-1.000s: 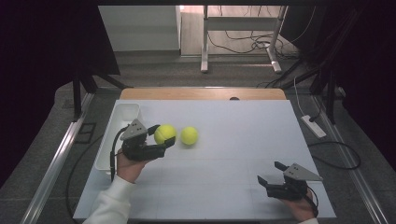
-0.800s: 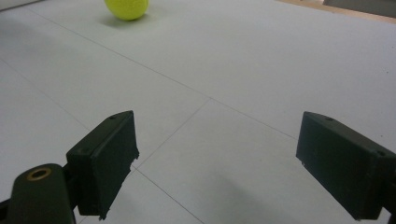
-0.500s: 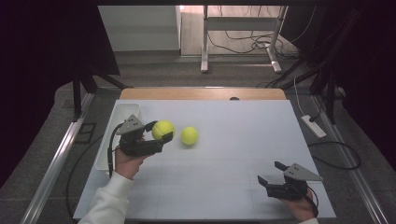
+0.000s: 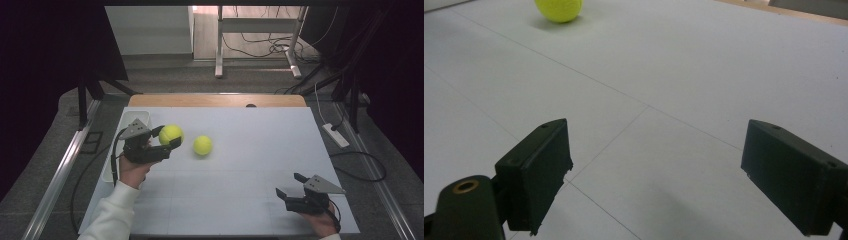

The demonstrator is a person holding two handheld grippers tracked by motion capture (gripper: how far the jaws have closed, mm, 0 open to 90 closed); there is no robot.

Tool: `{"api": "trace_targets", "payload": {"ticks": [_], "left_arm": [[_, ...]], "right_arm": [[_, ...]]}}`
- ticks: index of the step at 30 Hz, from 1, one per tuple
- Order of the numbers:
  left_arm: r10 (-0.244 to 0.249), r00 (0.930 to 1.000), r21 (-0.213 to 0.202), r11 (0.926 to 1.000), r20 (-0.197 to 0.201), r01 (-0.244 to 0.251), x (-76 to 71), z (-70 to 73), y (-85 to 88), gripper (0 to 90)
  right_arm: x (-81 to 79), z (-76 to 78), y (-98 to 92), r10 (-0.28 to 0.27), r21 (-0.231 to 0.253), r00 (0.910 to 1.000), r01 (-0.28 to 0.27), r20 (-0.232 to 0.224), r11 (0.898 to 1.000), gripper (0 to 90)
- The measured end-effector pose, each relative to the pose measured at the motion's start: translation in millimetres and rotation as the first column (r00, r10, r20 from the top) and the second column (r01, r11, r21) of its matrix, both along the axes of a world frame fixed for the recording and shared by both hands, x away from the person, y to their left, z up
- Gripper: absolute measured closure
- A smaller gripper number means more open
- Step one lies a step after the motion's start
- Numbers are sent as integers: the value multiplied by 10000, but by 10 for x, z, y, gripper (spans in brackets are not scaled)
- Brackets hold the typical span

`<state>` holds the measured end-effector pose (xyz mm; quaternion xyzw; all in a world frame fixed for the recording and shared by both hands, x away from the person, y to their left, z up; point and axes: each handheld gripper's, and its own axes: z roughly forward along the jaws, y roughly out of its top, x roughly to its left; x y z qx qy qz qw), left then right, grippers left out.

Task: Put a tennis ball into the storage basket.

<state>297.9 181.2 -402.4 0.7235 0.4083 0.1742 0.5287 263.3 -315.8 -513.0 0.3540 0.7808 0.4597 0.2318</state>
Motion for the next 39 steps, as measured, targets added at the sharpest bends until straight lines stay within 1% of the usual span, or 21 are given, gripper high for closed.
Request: {"api": "trace_targets", "payload": {"ticks": [13, 18, 21, 31, 39], "left_arm": [[205, 9998, 96, 9997, 75, -206, 68, 48, 52, 262], [305, 9995, 173, 9994, 120, -307, 93, 51, 80, 262], [410, 9991, 93, 9991, 138, -411, 88, 53, 120, 262], [695, 9975, 112, 9975, 149, -697, 118, 57, 210, 262], [864, 9961, 225, 9960, 164, -867, 156, 46, 248, 262]], "right_arm": [[0, -1, -3, -57, -21, 10000, 57, -20, 10000, 123], [0, -1, -4, -49, -33, 10000, 49, -8, 10000, 124], [-2, 0, -3, -52, -36, 10000, 52, -11, 10000, 124], [-2, -1, -2, -44, -48, 10000, 44, -13, 10000, 124], [-3, -2, -3, -53, -32, 10000, 53, -21, 10000, 124]]}}
